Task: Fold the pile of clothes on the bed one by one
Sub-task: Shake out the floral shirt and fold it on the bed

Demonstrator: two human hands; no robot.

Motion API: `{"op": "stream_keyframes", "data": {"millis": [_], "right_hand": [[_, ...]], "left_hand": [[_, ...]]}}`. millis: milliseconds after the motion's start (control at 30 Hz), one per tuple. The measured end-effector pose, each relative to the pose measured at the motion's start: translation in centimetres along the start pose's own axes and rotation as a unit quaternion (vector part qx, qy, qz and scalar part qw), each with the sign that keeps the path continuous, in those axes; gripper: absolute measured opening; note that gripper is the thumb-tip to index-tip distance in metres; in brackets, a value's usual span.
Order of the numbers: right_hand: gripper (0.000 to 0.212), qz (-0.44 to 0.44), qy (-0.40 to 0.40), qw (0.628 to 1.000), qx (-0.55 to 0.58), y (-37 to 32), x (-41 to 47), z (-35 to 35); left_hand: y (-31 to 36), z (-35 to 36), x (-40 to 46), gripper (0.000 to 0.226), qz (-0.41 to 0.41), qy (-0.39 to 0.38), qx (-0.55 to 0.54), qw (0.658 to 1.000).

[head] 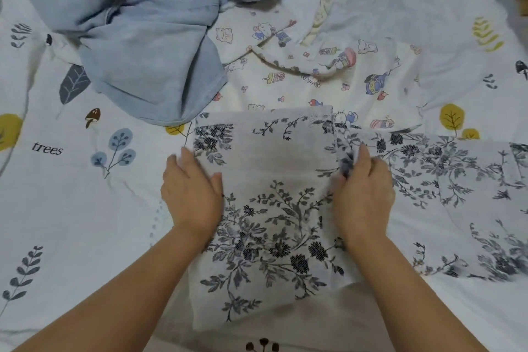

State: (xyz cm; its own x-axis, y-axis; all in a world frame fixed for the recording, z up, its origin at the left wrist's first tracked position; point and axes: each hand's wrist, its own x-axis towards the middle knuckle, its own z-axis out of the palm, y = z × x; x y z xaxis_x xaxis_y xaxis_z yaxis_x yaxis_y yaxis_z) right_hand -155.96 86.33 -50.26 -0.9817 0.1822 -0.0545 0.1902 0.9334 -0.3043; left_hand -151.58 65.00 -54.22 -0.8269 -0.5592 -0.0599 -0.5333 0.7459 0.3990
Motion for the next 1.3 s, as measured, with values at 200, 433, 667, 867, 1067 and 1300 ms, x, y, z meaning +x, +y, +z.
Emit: {"op": "stream_keyframes", "data": {"millis": [200, 433, 667, 867, 1067, 1300], "right_hand": [[0.071, -0.183, -0.163, 0.953, -0.178, 1.5, -3.1, 3.4], [0.068, -0.193, -0.219, 0.944, -0.154, 3.2, -2.6, 4.5], [0.03, -0.105, -0.075, 0.985, 0.118, 6.0, -2.5, -3.6], [0.05, 0.364, 0.026, 0.925, 0.102, 17.8, 1.0, -7.7], [0.056, 0.52, 0.076, 0.744, 0.413, 26.2, 4.2, -8.3], [0.02, 0.475, 0.05, 0.682, 0.554, 25.7, 5.5, -10.4]], "left_hand": [[-0.4, 2.4, -2.6, 0.068, 0.25, -0.175, 0.148, 0.941], [-0.2, 3.0, -2.1, 0.067, 0.22, -0.238, 0.208, 0.923], [4.1, -0.3, -3.9, 0.047, 0.274, -0.192, 0.104, 0.936], [7.6, 0.6, -6.2, 0.042, 0.308, -0.229, 0.099, 0.918], [7.6, 1.2, -7.3, 0.045, 0.318, -0.225, 0.146, 0.909], [7.6, 0.9, -7.2, 0.046, 0.322, -0.229, 0.122, 0.91]]}}
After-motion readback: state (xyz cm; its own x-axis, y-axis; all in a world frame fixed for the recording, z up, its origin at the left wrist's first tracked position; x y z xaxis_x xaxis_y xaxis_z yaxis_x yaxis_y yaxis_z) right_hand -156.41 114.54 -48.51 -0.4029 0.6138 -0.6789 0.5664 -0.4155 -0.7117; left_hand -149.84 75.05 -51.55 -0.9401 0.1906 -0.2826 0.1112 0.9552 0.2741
